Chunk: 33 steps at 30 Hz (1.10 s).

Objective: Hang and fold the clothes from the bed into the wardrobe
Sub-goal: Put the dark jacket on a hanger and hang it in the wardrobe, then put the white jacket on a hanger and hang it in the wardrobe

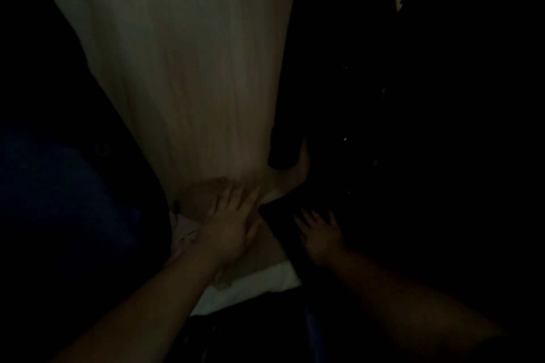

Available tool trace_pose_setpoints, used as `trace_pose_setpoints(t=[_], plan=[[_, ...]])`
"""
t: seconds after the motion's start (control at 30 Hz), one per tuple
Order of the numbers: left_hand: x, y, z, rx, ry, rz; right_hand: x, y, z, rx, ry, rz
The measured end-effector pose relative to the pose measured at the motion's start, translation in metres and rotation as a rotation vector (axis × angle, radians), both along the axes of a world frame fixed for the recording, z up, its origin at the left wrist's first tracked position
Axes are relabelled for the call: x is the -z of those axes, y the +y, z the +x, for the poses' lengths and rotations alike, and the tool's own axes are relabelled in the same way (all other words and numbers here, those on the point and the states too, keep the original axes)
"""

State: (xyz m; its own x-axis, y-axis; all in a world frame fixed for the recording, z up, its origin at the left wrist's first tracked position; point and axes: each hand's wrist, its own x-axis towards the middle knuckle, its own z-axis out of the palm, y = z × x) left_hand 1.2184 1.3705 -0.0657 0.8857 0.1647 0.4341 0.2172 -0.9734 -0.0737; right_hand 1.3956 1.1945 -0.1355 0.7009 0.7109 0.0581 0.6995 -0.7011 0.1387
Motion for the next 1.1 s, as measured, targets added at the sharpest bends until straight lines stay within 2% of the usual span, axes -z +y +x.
trace_pose_setpoints(t=[0.07, 0.2, 0.3, 0.4, 0.53, 0.63, 0.8, 0.97, 1.1], plan=[[0.005, -0.007, -0.013, 0.037, 0.014, 0.001, 0.014, -0.018, -0.003, 0.084, 0.057, -0.067], [0.005, -0.023, -0.036, 0.090, 0.009, -0.005, 0.011, -0.051, -0.001, 0.267, 0.156, -0.023], [0.007, -0.040, -0.049, 0.109, 0.022, -0.025, 0.005, -0.057, -0.043, 0.177, 0.070, -0.078], [0.022, -0.065, -0.064, 0.138, 0.028, -0.013, 0.006, -0.065, -0.110, 0.066, 0.013, 0.088], [0.059, -0.105, -0.092, 0.138, 0.062, -0.071, 0.016, -0.099, -0.188, 0.052, -0.042, 0.153], [0.086, -0.140, -0.117, 0.156, 0.128, -0.145, 0.023, -0.154, -0.233, 0.130, -0.057, 0.207], [0.115, -0.220, -0.163, 0.319, 0.247, -0.205, 0.033, -0.269, -0.314, 0.304, -0.035, 0.268], [0.114, -0.316, -0.207, 0.490, 0.246, -0.214, 0.036, -0.372, -0.390, 0.509, 0.013, 0.288], [0.108, -0.399, -0.241, 0.617, 0.205, -0.202, 0.040, -0.455, -0.451, 0.685, -0.071, 0.323]])
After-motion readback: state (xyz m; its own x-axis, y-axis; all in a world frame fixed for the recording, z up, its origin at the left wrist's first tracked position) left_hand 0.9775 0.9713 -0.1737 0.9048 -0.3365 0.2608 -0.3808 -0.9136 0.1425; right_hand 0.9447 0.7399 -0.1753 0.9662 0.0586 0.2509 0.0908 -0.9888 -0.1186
